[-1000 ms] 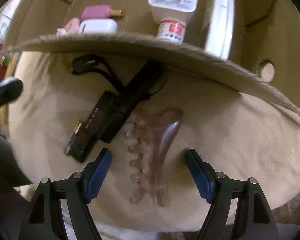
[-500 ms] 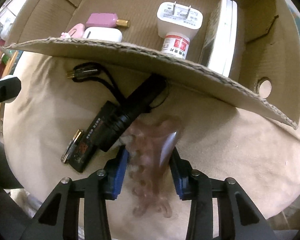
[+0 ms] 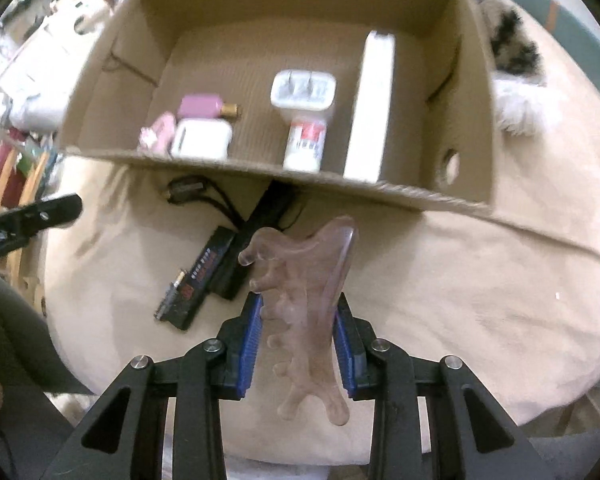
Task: Organize rigid objects
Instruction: 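Lower the pill bottle and pink comb into the box and open both tools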
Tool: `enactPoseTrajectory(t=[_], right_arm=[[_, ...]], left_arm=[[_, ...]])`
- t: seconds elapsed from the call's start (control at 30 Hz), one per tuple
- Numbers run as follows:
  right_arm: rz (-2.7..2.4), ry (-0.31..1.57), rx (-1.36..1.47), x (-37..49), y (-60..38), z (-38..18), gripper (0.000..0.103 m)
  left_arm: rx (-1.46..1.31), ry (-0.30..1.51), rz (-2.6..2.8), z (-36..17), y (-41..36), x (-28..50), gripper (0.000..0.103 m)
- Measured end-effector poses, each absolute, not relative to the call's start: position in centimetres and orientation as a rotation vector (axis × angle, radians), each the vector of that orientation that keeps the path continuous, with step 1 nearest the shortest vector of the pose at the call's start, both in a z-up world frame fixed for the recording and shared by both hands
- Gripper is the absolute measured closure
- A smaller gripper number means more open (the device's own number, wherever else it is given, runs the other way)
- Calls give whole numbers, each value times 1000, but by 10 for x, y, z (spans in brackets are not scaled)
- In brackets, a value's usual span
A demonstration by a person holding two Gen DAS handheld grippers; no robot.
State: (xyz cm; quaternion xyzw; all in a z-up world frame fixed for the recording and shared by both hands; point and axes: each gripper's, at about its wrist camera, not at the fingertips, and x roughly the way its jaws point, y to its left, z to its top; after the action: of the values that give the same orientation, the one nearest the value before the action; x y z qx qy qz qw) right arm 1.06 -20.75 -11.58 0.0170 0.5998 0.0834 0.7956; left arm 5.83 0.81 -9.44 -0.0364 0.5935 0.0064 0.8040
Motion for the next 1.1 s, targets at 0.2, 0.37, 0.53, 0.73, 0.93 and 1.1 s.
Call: enactPoseTrajectory(t=[0.2,0.37,0.53,0.73,0.93,1.1], right_arm=[[165,1155,91,-2,-215,-83,68],[183,1025,155,2,-221,-53,68],[188,904,195,-1,-223,-29,68],[203,808,246,9,-233,-3,68],[227,754,215,28,-230,19,68],[230,734,208,50,-231,26,68]], left_arm=[[-68,1199,52,-79,13,54,60],[-47,1123,71,-62,14,50,60],[-39,1060,65,-44,9,49,60],[-45,991,42,-18,0,53,60],[-62,965,21,-2,-8,70,60],[-58,936,8,6,-15,91,60]])
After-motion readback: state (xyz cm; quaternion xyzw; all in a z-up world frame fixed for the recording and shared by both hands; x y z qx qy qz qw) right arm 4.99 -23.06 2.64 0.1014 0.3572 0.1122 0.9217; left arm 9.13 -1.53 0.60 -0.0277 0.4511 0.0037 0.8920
